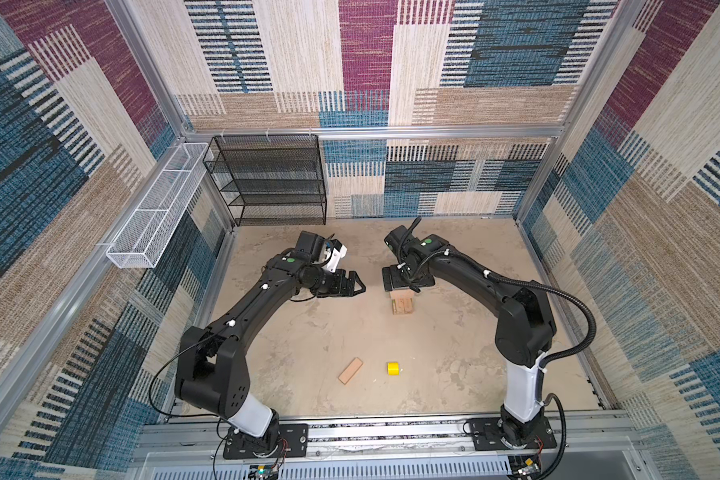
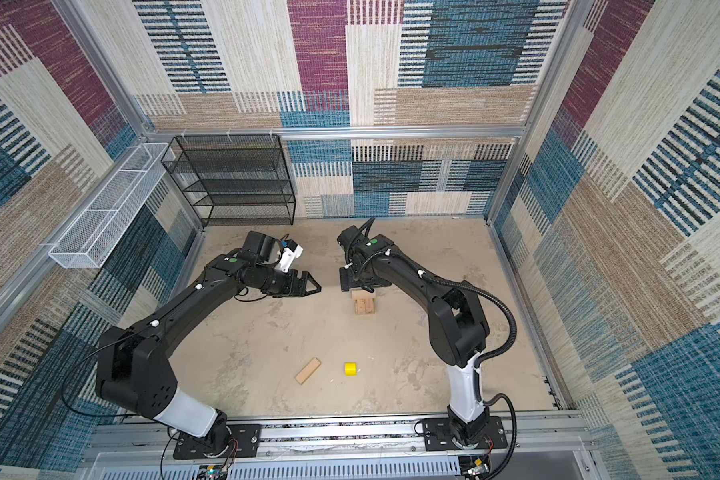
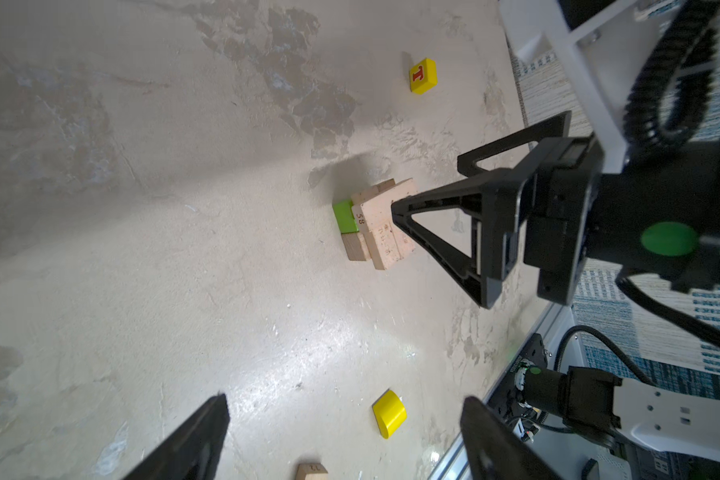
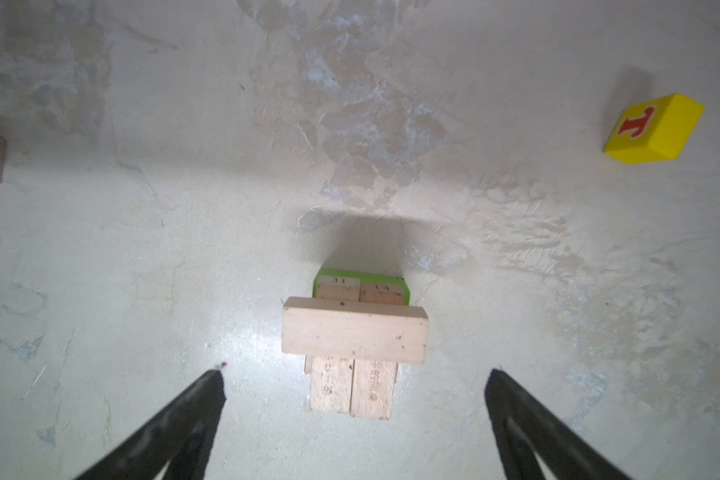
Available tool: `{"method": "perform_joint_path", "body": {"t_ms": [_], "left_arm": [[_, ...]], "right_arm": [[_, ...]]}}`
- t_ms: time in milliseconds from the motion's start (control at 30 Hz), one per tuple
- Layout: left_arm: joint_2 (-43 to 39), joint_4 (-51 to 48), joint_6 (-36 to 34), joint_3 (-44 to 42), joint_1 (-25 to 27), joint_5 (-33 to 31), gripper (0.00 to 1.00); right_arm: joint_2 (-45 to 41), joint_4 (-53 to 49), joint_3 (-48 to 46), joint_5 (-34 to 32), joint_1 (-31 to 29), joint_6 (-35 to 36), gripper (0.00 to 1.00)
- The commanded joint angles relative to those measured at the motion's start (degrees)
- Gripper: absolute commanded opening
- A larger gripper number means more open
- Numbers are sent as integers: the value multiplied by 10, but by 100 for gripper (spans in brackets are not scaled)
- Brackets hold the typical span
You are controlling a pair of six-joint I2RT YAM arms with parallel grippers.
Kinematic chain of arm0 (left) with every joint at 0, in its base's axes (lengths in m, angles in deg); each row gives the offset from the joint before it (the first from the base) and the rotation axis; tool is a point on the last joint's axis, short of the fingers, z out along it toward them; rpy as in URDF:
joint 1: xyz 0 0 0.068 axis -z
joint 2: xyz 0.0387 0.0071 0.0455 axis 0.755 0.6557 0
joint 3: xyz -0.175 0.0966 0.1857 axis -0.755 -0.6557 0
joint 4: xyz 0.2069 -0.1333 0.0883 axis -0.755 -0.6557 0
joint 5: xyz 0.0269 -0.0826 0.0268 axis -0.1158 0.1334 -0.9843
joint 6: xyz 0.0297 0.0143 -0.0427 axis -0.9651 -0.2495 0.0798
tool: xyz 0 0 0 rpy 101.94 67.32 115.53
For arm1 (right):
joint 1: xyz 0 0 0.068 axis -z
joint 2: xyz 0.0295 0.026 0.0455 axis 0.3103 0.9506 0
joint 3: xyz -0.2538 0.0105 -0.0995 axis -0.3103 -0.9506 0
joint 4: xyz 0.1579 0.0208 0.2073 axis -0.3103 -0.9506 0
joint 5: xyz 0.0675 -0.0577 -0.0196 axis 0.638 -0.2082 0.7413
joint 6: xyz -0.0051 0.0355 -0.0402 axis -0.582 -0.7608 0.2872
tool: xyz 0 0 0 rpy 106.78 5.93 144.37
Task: Build the wood block tower
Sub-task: 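Raise the right gripper off the stack while the left gripper draws back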
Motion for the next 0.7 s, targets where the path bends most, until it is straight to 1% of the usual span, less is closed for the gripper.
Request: {"method": "perform_joint_path", "body": {"t_ms": [0,100,267,433,500,567,667], "left_arm": [[-34,-3,-2,-8,1,-16,92],[-77,-4,0,-21,4,-33,92],[-156,-11,4,-55,15,-67,91],[-210,-33,12,-89,19,-88,91],[-238,-35,15,-107,21,-102,90],[-261,-36,16,-126,21,-114,91],[-288,-40,14,-147,22,-124,90]], "right_arm": [[-21,-8,13,-5,-8,-10,100],[-33,-14,31,-13,-25,-13,100],[-32,-20,62,-41,-76,-14,100],[-26,-9,80,-60,-122,-20,100],[-41,8,66,-67,-136,-20,100],[-66,45,24,-68,-145,-16,100],[-94,87,-28,-42,-146,-18,100]]}}
